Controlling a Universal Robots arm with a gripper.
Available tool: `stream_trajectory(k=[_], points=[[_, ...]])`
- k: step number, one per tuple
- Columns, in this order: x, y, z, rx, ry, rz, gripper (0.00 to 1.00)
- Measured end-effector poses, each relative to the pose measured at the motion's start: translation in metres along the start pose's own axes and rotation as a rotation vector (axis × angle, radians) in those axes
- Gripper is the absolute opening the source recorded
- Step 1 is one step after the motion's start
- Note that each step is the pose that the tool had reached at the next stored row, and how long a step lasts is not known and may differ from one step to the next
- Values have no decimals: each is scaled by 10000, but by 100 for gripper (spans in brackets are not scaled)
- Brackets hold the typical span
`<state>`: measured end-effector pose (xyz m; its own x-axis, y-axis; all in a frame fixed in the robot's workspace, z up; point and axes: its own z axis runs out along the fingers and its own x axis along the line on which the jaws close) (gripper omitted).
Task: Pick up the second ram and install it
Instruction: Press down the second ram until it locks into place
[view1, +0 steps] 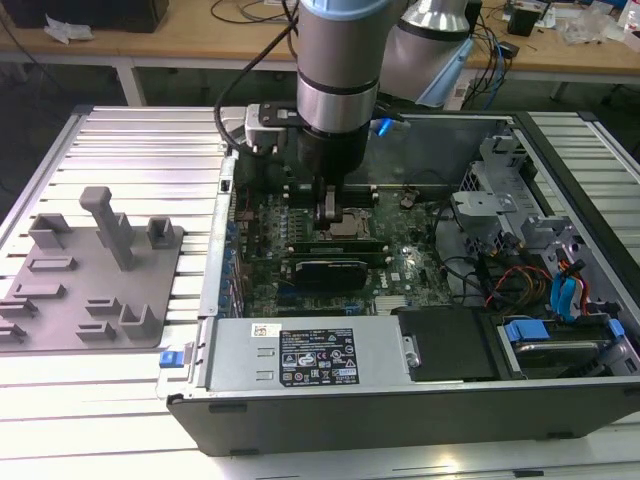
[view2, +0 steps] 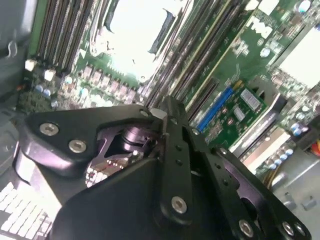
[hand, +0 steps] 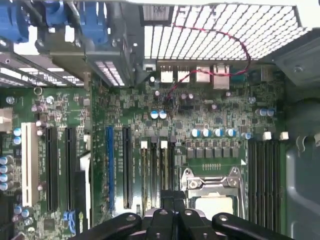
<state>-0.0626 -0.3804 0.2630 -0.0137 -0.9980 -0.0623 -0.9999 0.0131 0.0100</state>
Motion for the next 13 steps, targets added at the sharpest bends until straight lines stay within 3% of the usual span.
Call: stream_trajectory(k=[3,4,13], points=[[-4,-285,-2,-2,-2,0,8],[-7,-310,-41,-4,-2,0,8],[-9,-311,-76,-4,-3,0,8]])
